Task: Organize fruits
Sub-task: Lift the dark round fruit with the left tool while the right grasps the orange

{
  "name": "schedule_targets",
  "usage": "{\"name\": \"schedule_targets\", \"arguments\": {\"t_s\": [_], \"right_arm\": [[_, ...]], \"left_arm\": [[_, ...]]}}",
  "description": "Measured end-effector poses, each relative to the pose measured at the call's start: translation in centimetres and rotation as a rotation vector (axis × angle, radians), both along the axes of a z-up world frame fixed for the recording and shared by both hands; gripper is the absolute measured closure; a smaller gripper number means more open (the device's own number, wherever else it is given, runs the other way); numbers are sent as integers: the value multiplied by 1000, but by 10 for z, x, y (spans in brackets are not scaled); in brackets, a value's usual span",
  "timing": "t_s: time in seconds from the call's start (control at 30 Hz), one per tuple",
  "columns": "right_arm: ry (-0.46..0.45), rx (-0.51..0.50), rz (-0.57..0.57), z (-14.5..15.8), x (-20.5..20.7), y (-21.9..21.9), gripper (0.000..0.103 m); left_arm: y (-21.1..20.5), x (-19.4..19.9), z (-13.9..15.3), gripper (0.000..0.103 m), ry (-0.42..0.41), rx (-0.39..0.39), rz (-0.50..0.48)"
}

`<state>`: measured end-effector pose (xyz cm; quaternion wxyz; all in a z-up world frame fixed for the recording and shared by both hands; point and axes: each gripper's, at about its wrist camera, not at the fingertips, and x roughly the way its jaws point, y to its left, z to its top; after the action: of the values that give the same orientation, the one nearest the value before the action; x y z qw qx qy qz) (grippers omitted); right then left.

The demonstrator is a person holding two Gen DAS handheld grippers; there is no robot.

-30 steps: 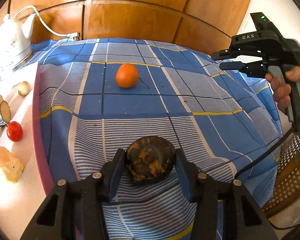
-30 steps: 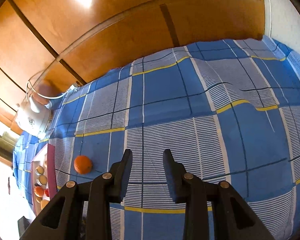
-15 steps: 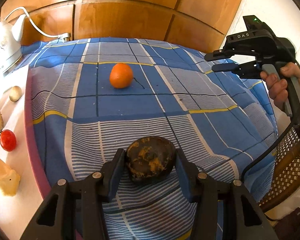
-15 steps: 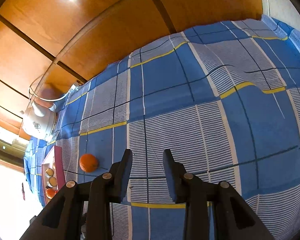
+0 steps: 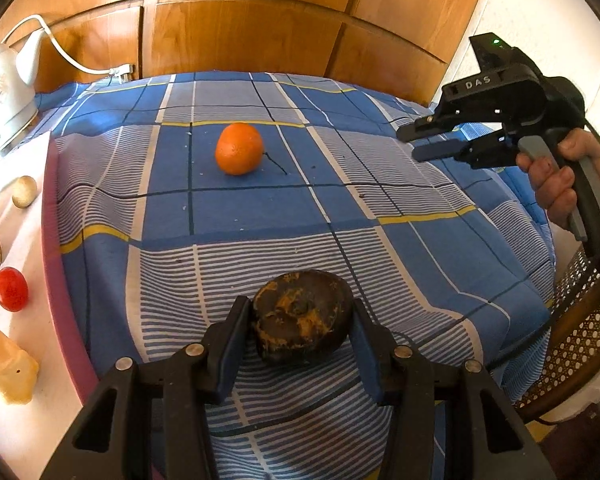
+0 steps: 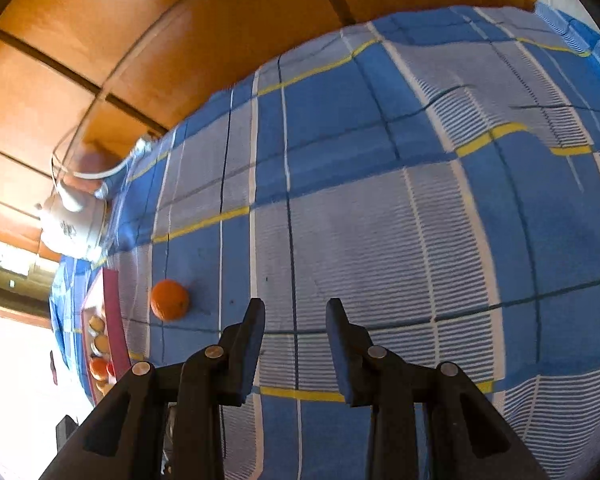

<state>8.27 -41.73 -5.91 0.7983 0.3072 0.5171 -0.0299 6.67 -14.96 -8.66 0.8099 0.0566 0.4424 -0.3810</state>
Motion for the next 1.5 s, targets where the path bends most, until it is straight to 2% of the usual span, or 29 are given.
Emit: {"name": "schedule_targets", "arguments": {"t_s": [0.27,0.57,0.73,0.93,1.03,1.07,1.13,1.3,1.5], "right_arm": [[62,-33,106,-13,6,20,71],[106,-59,135,-20,10,26,71],[86,-77,170,-17,12,33,71],[57,-113,306,-16,19,63,71],[16,-150,372,-12,25,85,63],[-7,-120,412,-11,28,91,63],[-29,-143,459,-7,39,109,62],[-89,-231,507,1,70,145,51],[-31,-356,569,-15,97,174,51]], "left_arm": [[-1,-1,0,54,-1,-5,1],[3,2,2,54,18,-38,18],[8,0,5,54,37,-71,33],[22,-8,22,55,0,-112,54],[31,-13,32,54,-24,-128,62],[35,-15,36,54,-34,-133,67],[42,-19,41,54,-46,-141,73],[64,-31,58,54,-100,-160,103],[95,-35,70,54,-135,-171,183]]}}
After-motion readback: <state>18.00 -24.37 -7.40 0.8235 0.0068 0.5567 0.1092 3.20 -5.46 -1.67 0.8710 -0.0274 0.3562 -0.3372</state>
